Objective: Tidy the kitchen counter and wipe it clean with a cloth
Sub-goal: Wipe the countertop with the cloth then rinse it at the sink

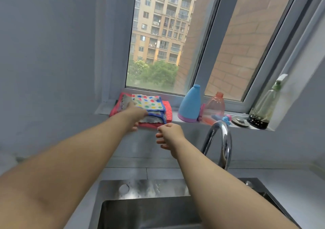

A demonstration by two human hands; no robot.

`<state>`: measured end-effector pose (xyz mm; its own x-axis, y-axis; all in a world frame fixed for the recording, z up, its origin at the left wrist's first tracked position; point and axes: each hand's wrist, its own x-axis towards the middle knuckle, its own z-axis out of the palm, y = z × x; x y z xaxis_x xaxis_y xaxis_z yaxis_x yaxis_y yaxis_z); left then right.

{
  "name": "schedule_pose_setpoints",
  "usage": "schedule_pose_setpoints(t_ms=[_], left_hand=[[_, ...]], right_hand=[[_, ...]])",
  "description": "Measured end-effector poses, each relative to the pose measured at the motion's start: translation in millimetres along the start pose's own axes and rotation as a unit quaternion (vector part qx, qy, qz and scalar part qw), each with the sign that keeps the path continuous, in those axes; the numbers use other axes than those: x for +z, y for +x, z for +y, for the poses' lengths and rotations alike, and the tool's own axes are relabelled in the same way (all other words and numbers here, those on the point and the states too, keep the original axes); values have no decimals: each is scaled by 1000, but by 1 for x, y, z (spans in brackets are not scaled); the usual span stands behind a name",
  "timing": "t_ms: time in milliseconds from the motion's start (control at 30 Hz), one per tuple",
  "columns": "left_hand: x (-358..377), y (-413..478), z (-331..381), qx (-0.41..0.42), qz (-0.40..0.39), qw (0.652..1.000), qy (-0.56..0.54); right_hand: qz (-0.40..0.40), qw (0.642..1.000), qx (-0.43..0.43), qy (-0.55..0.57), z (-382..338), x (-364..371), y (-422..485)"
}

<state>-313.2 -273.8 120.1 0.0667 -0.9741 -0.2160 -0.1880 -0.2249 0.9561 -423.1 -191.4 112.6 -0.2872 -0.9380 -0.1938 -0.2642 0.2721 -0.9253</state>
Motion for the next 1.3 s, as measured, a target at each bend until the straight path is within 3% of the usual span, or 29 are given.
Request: schedule_pose_setpoints(t_ms=[100,300,400,533,733,833,1000,1133,1300], left_hand=[[-4,26,9,20,114,992,45],[1,43,11,6,101,995,25],[4,36,18,67,130,989,16],[5,-8,43,156,45,978,-129],[-10,-97,55,100,-79,943,-308],[-12,-151,40,51,-133,930,-339],[-7,-227,1,17,-138,930,-339],[-9,-268,-41,4,-74,951,-300],[-21,-319,-105,-24,-2,987,-158]], right_hand=[[8,1000,4,-7,1,0,15],[8,1000,16,0,19,2,26],[8,1000,1,15,21,-4,19],[15,998,-16,56,14,-20,-4],[-2,991,-42,130,2,-40,-64],[-46,986,-30,158,9,-46,-93],[-67,964,-8,258,39,-53,-137],[-45,951,-25,305,79,-62,-171],[-79,969,-31,232,130,-53,-220]])
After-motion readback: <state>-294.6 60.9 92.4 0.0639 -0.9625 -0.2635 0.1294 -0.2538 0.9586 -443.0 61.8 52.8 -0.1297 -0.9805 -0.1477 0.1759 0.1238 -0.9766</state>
